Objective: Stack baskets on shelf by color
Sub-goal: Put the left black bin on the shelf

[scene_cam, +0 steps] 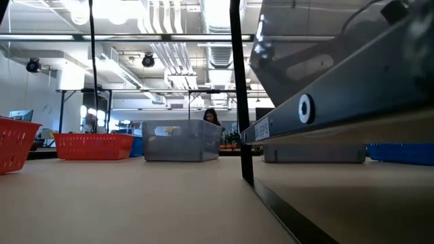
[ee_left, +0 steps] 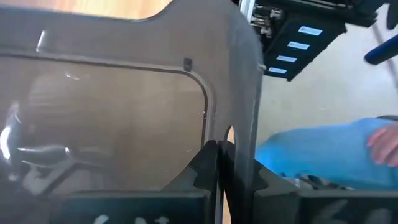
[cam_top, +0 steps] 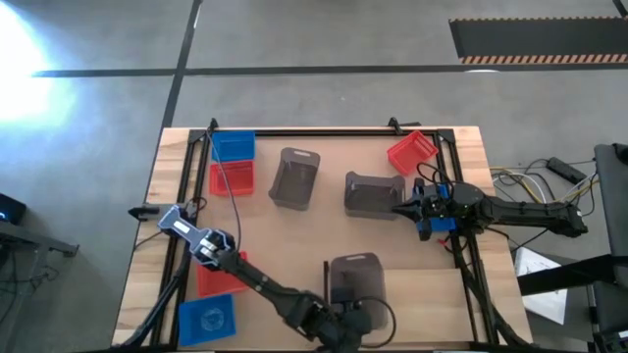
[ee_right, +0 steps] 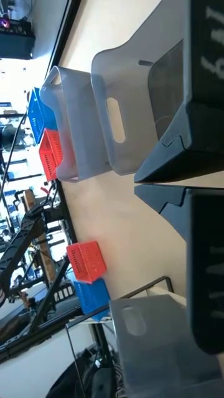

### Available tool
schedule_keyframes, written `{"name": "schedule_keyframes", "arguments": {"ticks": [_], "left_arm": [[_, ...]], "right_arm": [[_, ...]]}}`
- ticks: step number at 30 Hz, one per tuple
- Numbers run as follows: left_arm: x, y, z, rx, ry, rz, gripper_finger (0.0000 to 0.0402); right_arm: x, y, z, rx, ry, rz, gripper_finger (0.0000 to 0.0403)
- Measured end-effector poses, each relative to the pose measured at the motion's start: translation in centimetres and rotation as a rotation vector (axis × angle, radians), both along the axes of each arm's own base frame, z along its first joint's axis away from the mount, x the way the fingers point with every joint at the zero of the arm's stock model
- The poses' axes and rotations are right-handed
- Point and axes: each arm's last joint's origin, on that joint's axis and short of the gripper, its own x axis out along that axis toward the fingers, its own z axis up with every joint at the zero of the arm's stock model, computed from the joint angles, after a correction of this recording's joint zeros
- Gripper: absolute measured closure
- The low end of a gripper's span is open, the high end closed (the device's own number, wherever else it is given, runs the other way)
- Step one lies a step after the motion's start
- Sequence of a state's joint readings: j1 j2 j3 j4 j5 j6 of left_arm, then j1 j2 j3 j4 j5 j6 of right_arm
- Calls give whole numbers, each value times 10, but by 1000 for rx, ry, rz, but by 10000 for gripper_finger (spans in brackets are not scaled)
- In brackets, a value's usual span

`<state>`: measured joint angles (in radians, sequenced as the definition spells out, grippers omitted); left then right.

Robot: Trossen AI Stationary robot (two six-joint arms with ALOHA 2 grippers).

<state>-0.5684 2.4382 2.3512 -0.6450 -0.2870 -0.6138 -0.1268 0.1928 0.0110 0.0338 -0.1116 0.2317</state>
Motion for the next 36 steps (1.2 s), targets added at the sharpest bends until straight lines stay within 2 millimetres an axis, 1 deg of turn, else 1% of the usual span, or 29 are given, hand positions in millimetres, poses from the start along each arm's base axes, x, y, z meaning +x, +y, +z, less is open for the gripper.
{"name": "schedule_keyframes", "arguments": {"ticks": [6,11,14,22,29,32,36], "left_arm": [[4,1,2,-129,31,-39,401],[5,4,1,-186,57,-4,392],[5,5,0,-191,70,3,367],[6,8,-6,-215,103,17,285],[9,13,-6,-277,134,22,236],[10,15,2,-304,99,16,223],[12,17,27,-360,-12,-4,219]], "right_arm": [[0,0,0,-1,0,-6,394],[0,0,0,-1,0,-6,394],[0,0,0,-1,0,-6,394],[0,0,0,-1,0,-7,394],[0,0,0,-1,0,-6,394],[0,0,0,-1,0,-6,394],[0,0,0,-1,0,-7,394]]}}
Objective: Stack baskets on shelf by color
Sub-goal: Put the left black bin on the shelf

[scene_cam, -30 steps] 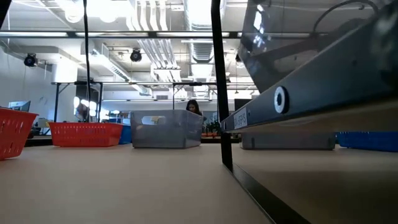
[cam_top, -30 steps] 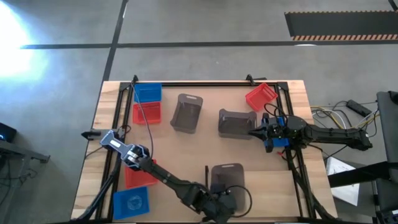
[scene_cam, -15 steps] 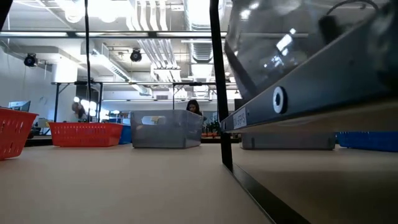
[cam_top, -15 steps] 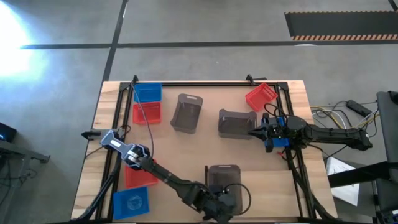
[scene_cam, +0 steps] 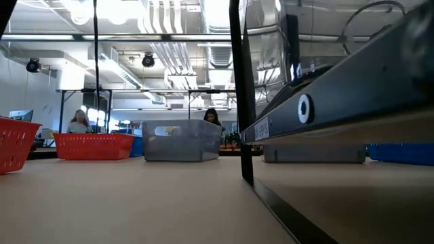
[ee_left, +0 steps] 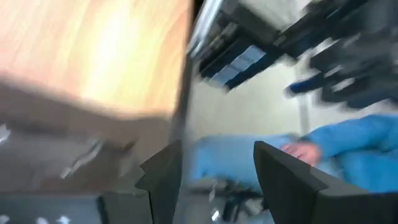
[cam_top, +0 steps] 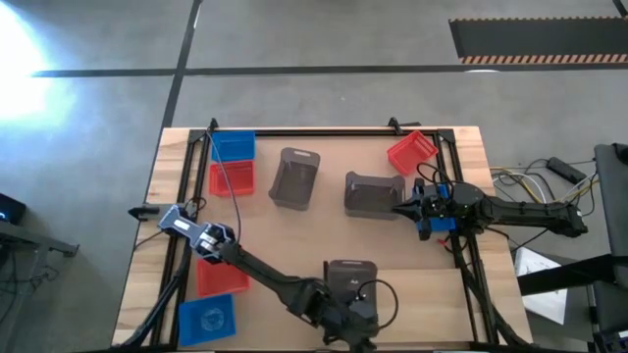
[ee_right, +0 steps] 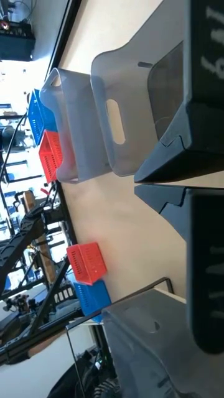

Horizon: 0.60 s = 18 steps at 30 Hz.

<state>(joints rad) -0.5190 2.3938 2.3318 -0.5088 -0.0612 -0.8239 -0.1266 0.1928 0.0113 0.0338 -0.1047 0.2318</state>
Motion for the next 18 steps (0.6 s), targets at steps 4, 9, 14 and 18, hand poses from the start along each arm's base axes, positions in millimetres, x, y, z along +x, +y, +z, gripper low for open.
{"name": "schedule_keyframes", "arguments": {"ticks": [4,9,14,18], "left_arm": [[-2,1,12,43,-70,-74,219],[-19,9,28,257,-60,-139,237],[-25,16,14,404,59,-94,294],[-25,17,2,438,72,-114,353]], "right_arm": [[0,0,0,0,0,0,394],[0,0,0,0,0,0,394],[0,0,0,0,0,-1,394],[0,0,0,0,0,0,394]]}}
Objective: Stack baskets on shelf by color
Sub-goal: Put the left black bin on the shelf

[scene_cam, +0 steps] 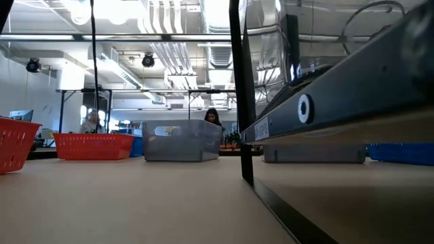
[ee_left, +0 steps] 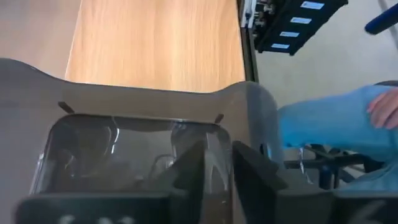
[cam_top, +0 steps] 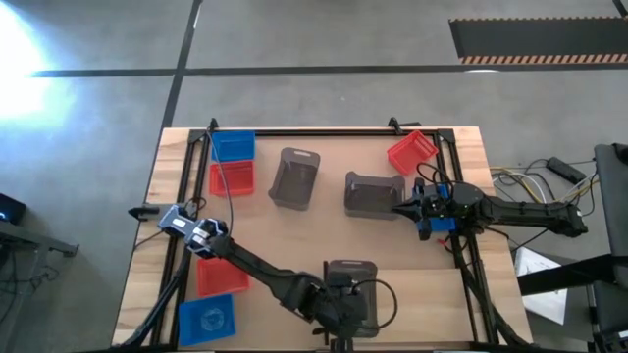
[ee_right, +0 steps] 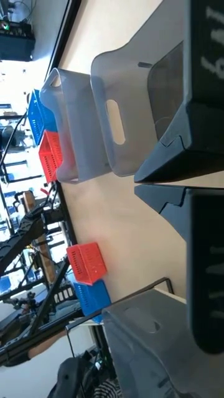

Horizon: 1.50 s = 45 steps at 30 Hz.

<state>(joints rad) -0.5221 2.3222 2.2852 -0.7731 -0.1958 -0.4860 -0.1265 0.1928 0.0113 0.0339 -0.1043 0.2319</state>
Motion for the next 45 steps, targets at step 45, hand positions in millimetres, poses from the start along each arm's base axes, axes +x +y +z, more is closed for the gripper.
{"name": "schedule_keyframes", "arguments": {"ticks": [45], "left_arm": [[17,-14,-33,-70,-83,-238,398]], "right_arm": [[0,0,0,0,0,-1,394]]}}
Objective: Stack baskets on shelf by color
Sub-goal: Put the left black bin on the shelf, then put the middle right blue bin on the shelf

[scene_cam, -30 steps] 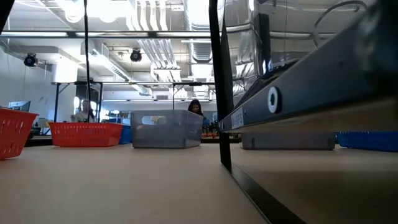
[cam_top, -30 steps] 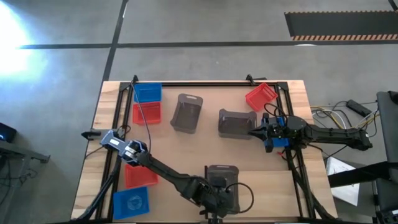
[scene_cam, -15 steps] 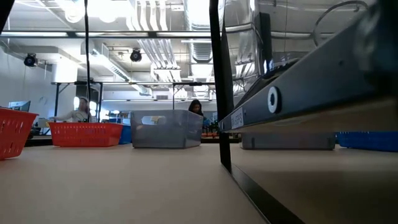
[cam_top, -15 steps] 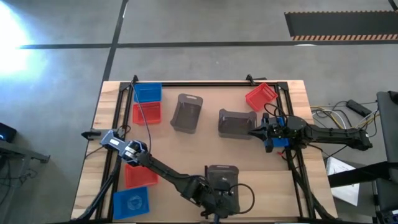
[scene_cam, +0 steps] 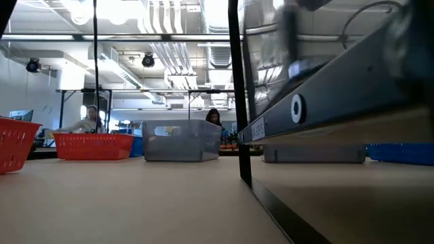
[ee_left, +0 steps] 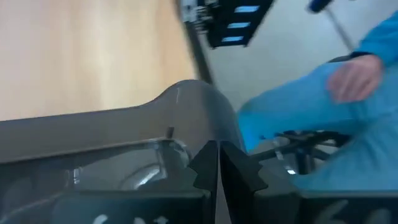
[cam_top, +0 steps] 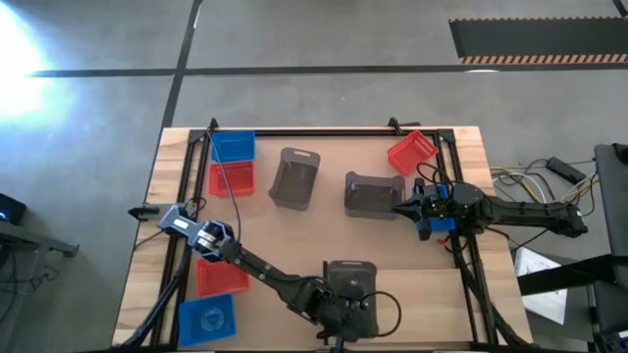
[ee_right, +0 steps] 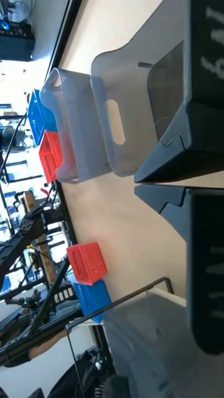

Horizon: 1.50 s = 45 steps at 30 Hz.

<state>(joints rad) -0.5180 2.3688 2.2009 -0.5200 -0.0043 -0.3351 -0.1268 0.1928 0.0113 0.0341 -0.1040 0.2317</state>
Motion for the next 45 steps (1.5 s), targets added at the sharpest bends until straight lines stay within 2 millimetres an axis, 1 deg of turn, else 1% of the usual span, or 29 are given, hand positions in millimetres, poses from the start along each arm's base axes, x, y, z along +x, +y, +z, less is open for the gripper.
{"name": "schedule_keyframes", "arguments": {"ticks": [7,12,14,17,19,22,26,29,31,32,35,38,42,43,45], "left_arm": [[4,-2,6,-53,-58,-23,398],[6,2,7,-32,-70,-5,398],[6,4,14,8,-105,13,398],[-1,10,41,75,-189,52,398],[-10,16,66,113,-247,99,398],[-31,32,93,206,-248,174,398],[-63,60,114,315,-251,304,398],[-94,86,125,321,-284,407,398],[-118,102,120,310,-296,475,398],[-129,109,113,296,-303,498,398],[-161,129,80,230,-324,546,398],[-191,149,45,144,-414,601,398],[-226,174,-8,58,-518,658,398],[-233,180,-18,36,-544,672,398],[-246,190,-32,-17,-611,705,398]], "right_arm": [[0,0,0,0,0,0,394],[0,0,0,0,0,0,394],[0,0,0,0,0,0,394],[0,0,0,0,0,0,394],[0,0,0,0,0,0,394],[0,0,0,0,0,0,394],[0,0,0,0,0,-1,394],[0,0,0,0,0,0,394],[0,0,0,0,0,-1,394],[0,0,0,0,-1,-1,394],[0,0,1,-1,-9,-1,394],[1,0,4,9,-42,-2,394],[1,0,16,150,-166,-11,394],[1,0,20,157,-208,-5,394],[1,1,28,155,-265,27,394]]}}
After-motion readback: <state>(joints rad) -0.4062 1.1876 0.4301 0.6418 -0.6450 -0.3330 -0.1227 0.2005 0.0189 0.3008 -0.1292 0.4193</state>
